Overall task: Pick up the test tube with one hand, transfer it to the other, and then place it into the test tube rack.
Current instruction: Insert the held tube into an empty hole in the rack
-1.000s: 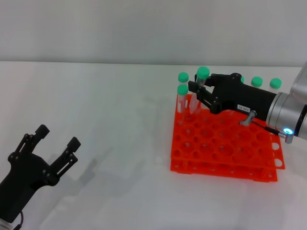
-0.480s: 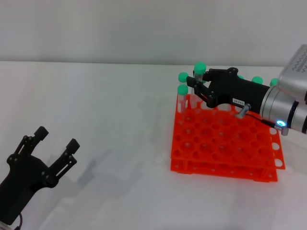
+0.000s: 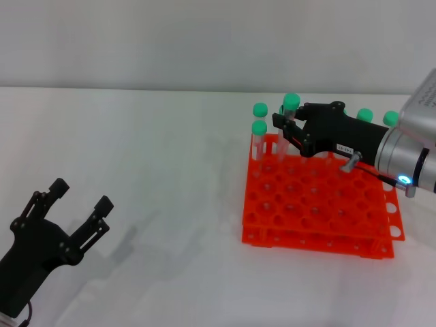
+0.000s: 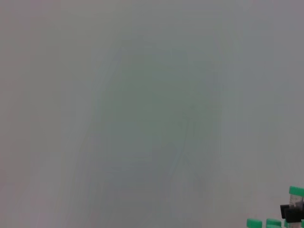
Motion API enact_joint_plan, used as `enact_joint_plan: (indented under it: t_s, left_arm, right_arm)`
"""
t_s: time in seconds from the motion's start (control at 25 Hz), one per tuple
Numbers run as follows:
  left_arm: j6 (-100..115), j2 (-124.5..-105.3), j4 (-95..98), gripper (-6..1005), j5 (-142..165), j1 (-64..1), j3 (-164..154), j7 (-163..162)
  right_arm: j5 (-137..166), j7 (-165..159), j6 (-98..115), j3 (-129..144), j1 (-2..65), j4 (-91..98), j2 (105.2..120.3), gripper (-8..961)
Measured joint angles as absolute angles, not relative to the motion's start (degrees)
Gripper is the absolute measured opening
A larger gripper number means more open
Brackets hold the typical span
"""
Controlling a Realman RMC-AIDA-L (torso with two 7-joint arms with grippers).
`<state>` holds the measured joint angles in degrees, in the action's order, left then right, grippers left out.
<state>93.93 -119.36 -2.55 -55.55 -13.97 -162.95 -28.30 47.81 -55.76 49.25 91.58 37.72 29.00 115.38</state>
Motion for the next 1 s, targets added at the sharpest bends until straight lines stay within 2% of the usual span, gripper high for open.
enact_joint_plan:
  t_s: [1.0]
  left_arm:
    - [93.2, -119.35, -2.5, 893, -55.6, -14.4, -162.9, -27.8]
  right_arm:
    - [47.4, -54.6, 43.2, 95.7, 39.9, 26.6, 115.93, 267]
